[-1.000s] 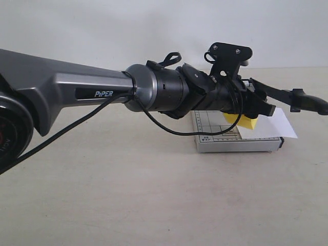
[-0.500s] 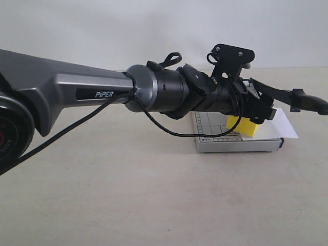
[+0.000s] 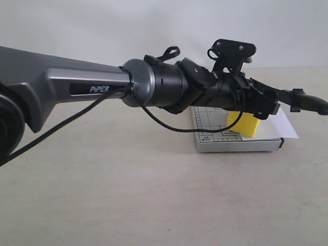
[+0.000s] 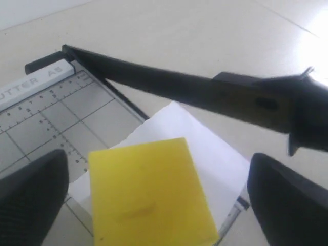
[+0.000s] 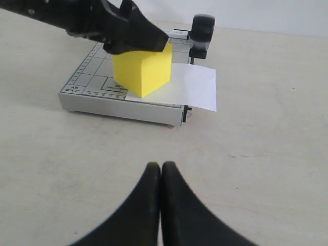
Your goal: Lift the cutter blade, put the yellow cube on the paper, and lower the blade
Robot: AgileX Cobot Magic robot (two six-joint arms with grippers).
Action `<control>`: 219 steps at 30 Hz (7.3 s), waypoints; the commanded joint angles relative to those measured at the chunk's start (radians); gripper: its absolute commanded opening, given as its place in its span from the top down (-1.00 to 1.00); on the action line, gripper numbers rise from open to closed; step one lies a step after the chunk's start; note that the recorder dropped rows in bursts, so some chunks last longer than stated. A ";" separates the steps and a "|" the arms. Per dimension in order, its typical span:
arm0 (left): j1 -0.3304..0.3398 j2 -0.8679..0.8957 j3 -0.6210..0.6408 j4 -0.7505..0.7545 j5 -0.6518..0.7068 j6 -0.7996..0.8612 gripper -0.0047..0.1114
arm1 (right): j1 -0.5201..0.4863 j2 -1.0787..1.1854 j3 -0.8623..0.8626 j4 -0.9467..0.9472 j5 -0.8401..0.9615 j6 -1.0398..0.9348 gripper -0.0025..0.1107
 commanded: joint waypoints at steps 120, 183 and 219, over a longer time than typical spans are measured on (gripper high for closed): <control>0.346 -2.312 1.762 0.545 0.042 -0.456 0.84 | -0.002 -0.004 0.005 -0.005 -0.004 -0.001 0.96; 0.346 -2.312 1.762 1.005 0.214 -0.839 0.84 | -0.002 -0.004 0.001 0.076 -0.454 0.240 0.96; 0.515 -2.312 1.762 1.006 0.206 -0.867 0.84 | -0.002 0.845 -0.766 -0.169 0.182 0.180 -0.22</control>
